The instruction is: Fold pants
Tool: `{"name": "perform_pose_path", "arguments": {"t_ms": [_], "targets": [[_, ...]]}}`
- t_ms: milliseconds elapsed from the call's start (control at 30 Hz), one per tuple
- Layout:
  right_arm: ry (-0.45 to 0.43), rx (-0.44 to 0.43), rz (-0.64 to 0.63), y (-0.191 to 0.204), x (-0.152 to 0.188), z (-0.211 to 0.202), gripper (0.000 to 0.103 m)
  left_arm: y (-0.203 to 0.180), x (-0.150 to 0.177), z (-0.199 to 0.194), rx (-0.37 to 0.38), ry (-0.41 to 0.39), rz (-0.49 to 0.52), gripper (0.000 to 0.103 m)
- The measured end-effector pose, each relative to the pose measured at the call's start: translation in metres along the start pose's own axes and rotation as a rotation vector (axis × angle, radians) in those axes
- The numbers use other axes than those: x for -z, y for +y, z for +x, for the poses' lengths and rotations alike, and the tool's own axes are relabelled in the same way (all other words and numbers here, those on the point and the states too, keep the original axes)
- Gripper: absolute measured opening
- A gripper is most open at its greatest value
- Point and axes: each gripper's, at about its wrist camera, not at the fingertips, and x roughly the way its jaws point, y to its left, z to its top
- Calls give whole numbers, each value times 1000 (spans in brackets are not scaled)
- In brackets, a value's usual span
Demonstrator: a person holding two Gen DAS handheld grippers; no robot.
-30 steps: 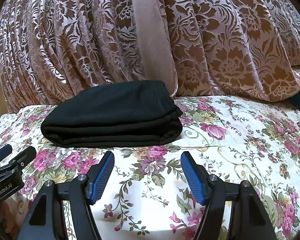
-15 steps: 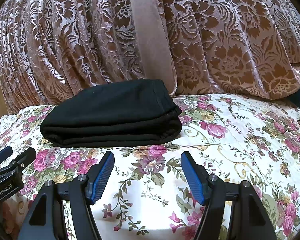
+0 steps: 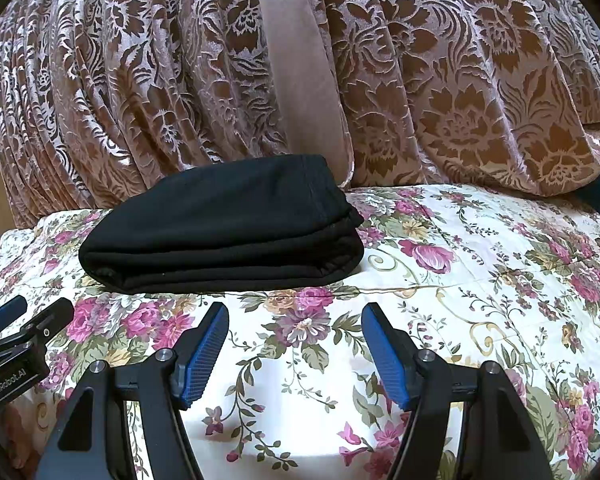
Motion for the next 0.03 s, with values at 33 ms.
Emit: {"name": "perform_pose_path", "arguments": {"t_ms": [33], "targets": [[2, 0, 0, 0, 0, 1, 70, 0, 0, 2, 1, 13, -2, 93]]}}
